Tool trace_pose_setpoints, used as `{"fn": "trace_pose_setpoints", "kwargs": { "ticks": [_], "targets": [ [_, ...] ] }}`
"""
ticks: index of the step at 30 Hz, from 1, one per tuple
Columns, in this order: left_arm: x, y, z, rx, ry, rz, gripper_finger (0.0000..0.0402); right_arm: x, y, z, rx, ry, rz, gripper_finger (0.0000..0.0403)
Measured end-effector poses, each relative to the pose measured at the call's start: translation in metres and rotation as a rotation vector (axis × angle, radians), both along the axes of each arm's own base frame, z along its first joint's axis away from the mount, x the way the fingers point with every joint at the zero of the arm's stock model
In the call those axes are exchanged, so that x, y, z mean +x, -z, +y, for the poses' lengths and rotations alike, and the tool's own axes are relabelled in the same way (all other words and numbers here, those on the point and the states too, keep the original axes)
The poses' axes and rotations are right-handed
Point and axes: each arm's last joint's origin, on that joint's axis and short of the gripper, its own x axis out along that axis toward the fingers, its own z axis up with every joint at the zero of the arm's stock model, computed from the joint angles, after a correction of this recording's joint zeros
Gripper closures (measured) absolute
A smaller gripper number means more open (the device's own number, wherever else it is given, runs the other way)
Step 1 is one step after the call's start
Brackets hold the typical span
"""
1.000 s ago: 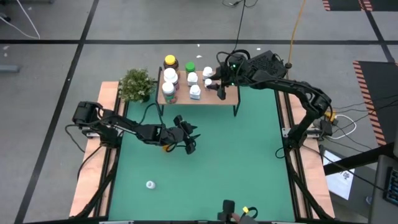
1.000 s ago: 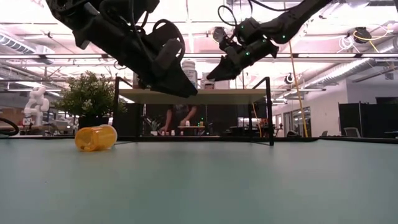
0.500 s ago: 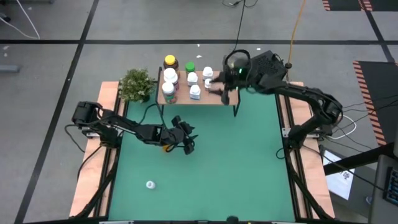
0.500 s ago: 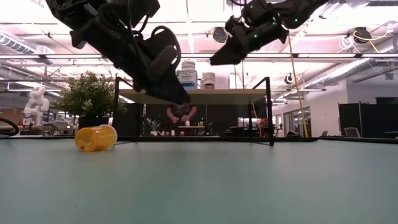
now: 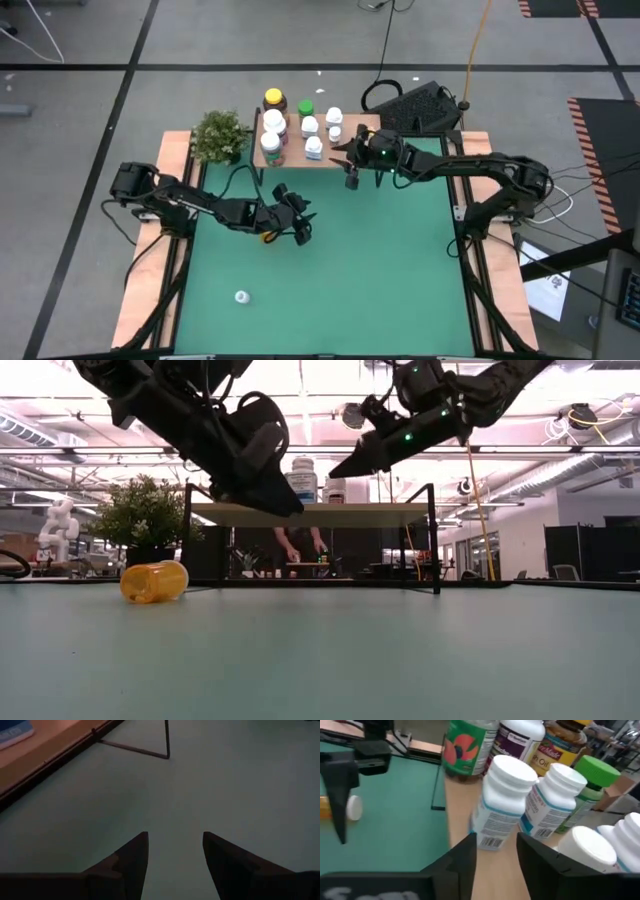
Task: Pick and place medicine bottles onto shelf by color
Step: Adjust the white pill bottle on the shelf
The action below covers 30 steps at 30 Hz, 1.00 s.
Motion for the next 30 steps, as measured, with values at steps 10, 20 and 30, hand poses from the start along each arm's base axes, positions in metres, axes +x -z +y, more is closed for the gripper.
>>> {"fn": "trace_pose_setpoints", "kwargs": {
  "ticks": [10, 20, 30],
  "targets": [
    [0.002, -0.003, 0.003, 0.045, 0.014, -0.019, 0.0210, 0.005, 0.001, -0.003, -0.041, 0.020, -0.033, 0.0314],
    [0.003, -0.004, 0.006, 0.046, 0.003, -0.025, 0.0211, 0.018, 0.007, -0.009, -0.038, 0.020, -0.024, 0.0321],
    [0.002, -0.003, 0.004, 0.043, 0.008, -0.021, 0.0210, 0.038, 0.011, -0.017, -0.043, 0.015, 0.000, 0.0321]
  ]
}}
